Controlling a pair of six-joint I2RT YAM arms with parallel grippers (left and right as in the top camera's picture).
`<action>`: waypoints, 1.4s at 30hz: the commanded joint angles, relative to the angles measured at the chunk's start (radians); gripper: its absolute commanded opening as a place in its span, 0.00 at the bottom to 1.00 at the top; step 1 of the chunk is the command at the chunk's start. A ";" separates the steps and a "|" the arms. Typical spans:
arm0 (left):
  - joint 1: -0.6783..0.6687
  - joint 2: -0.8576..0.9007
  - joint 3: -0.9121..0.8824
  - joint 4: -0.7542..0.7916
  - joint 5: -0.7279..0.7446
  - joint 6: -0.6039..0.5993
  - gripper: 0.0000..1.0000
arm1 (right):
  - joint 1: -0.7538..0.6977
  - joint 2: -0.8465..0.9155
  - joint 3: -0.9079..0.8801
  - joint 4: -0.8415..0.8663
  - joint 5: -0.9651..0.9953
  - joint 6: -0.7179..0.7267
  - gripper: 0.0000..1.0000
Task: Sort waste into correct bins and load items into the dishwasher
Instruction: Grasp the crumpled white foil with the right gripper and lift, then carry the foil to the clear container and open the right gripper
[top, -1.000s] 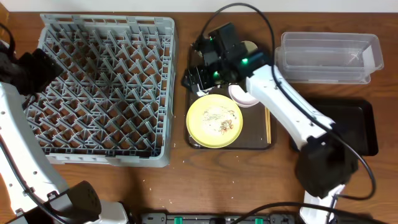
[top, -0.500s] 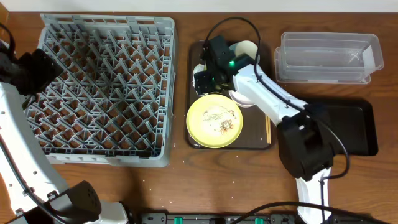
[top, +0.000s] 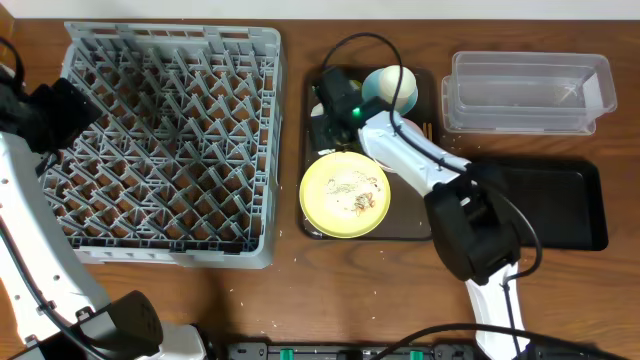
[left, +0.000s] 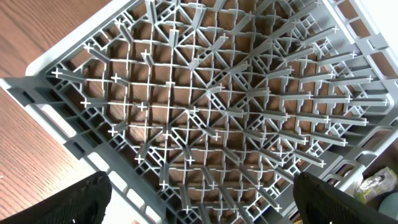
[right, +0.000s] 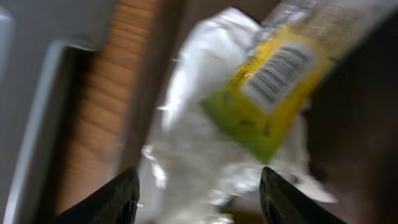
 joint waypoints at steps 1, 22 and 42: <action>0.004 0.000 0.013 -0.003 -0.009 -0.013 0.94 | 0.035 0.006 0.010 0.013 0.043 0.023 0.58; 0.004 0.000 0.013 -0.003 -0.009 -0.013 0.94 | 0.039 0.037 0.111 -0.094 0.103 0.057 0.02; 0.005 0.000 0.013 -0.003 -0.009 -0.013 0.95 | -0.079 -0.177 0.357 -0.288 0.069 0.145 0.01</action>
